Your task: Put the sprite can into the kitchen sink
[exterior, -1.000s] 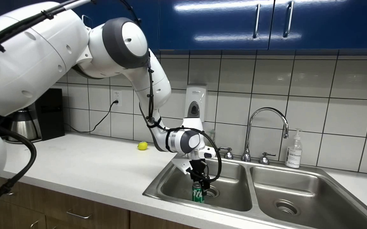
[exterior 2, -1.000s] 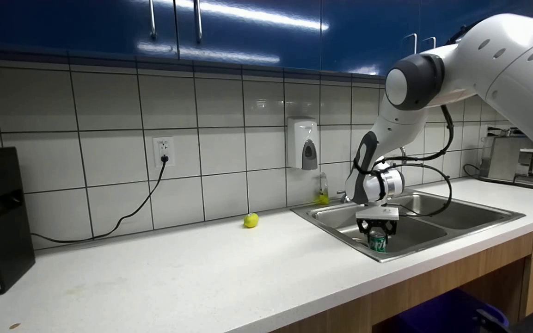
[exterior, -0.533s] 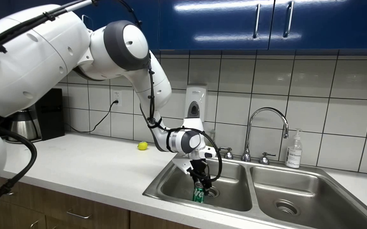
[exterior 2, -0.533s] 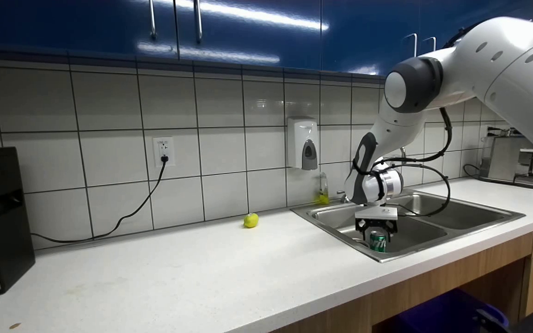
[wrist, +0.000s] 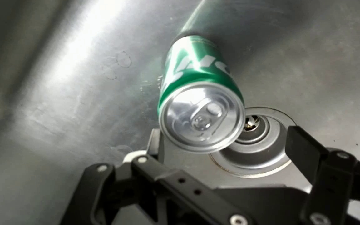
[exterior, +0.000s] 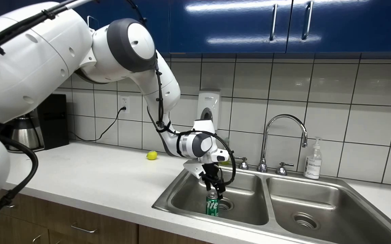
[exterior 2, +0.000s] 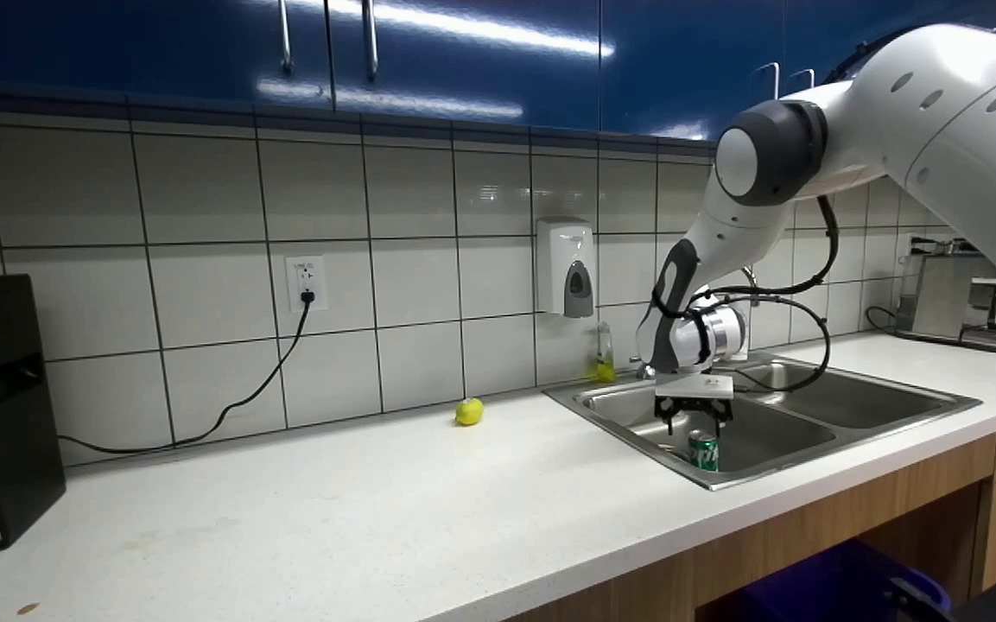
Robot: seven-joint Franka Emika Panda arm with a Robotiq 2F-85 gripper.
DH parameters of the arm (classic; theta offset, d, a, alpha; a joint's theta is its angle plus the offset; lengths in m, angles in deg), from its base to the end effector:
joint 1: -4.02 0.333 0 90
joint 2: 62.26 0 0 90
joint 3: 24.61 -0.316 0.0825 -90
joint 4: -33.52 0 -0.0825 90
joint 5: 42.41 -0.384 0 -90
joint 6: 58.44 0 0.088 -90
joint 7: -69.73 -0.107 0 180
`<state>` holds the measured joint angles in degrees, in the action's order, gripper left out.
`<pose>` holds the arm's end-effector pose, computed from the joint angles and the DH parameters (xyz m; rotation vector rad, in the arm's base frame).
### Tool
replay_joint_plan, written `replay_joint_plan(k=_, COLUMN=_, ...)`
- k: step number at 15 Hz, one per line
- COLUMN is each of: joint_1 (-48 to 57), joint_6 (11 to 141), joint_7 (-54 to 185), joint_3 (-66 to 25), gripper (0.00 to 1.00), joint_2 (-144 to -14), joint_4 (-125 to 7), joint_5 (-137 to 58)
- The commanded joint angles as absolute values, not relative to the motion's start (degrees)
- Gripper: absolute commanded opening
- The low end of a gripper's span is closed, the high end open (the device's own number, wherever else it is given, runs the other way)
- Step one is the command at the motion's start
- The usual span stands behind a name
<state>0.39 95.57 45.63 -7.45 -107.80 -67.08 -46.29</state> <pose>0.6351 -0.2237 0.1485 2.7655 -1.0699 0.2650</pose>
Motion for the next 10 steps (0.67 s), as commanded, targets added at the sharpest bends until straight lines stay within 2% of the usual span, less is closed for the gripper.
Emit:
replay_joint_plan(k=1, joint_1=2.47, joint_6=94.41, joint_7=44.95, joint_3=-5.28, gripper=1.0, joint_2=-105.16, joint_4=-67.88, joint_5=-44.47)
replay_joint_plan(k=6, joint_1=4.13, joint_6=94.6, joint_7=45.08, joint_3=-3.6, gripper=1.0, joint_2=-103.24, joint_4=-68.17, joint_5=-42.69)
replay_joint_plan(k=10, joint_1=2.19, joint_6=91.34, joint_7=49.9, joint_3=-7.4, gripper=1.0, joint_2=-98.48, joint_4=-69.93, joint_5=-43.7)
